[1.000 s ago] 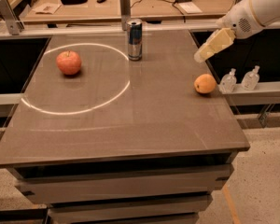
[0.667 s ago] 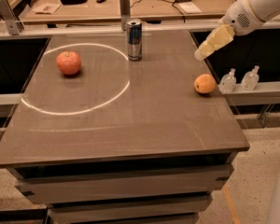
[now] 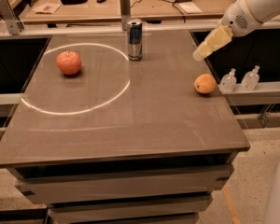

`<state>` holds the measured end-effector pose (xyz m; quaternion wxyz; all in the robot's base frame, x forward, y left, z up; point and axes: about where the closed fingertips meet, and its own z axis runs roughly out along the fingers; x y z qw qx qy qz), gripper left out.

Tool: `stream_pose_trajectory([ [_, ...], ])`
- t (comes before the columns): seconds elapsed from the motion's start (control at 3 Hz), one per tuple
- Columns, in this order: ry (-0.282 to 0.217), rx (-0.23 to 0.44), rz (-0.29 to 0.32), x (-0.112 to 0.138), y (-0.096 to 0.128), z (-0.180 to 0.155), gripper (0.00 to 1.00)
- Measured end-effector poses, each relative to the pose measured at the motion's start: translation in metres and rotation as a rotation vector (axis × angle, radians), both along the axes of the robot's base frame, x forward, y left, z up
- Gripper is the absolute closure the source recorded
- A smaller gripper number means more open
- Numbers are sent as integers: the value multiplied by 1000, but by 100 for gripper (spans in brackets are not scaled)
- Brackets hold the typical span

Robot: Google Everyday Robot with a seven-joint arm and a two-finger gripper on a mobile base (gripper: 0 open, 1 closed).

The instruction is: Move redbull can near orange

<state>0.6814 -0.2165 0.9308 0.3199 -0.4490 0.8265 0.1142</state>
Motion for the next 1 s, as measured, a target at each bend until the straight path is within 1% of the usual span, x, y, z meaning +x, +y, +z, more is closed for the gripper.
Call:
stream_pose_trajectory([
  [0.33,-10,76,-6,15,20,-2,0],
  [0.67,-74,132,20,33,47,2,0],
  [1.0,-174,175,6,47,62,8,0],
])
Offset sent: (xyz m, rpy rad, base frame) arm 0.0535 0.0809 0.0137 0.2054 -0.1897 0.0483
